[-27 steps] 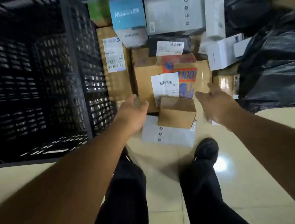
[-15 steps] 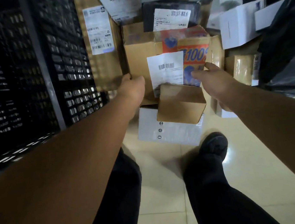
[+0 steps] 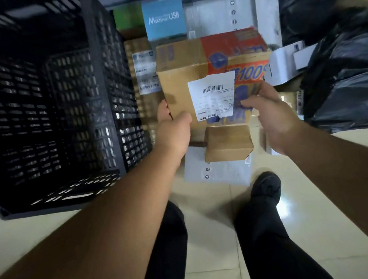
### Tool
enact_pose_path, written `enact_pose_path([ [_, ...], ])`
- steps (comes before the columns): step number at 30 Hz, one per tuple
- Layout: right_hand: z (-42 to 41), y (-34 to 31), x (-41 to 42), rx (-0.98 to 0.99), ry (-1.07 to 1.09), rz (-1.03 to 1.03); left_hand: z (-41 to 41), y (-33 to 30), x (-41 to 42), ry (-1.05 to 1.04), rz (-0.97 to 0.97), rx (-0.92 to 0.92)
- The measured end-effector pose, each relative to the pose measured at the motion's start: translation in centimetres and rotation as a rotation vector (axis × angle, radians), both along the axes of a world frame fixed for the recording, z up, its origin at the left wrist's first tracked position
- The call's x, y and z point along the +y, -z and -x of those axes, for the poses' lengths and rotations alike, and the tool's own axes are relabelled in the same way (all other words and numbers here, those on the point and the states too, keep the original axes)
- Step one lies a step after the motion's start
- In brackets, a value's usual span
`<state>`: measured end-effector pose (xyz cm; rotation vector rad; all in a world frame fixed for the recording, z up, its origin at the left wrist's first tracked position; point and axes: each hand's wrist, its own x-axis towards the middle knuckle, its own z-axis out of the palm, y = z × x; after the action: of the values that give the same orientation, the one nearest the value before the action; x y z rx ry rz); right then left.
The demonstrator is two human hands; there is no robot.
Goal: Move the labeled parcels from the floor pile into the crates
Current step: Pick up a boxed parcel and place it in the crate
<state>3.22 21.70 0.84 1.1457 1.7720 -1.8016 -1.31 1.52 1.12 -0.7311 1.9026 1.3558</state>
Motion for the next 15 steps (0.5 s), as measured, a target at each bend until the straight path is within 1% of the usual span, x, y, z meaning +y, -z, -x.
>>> enact_pose_path([
  [3,-0.1,-3.7,-1.0,0.046,0.008,-0.021,-0.3,-3.8,-1.0,0.016,-0.044,0.042],
  [7,-0.5,-8.9,-3.0,0.047,0.038,-0.079,-0.3,-8.8,-3.2,0.006,-0.1,0.095],
  [15,-1.6,-20.3,-10.6,0.101,0.126,-0.057,1.8,-18.8,-11.0,-0.013,-0.151,0.109],
])
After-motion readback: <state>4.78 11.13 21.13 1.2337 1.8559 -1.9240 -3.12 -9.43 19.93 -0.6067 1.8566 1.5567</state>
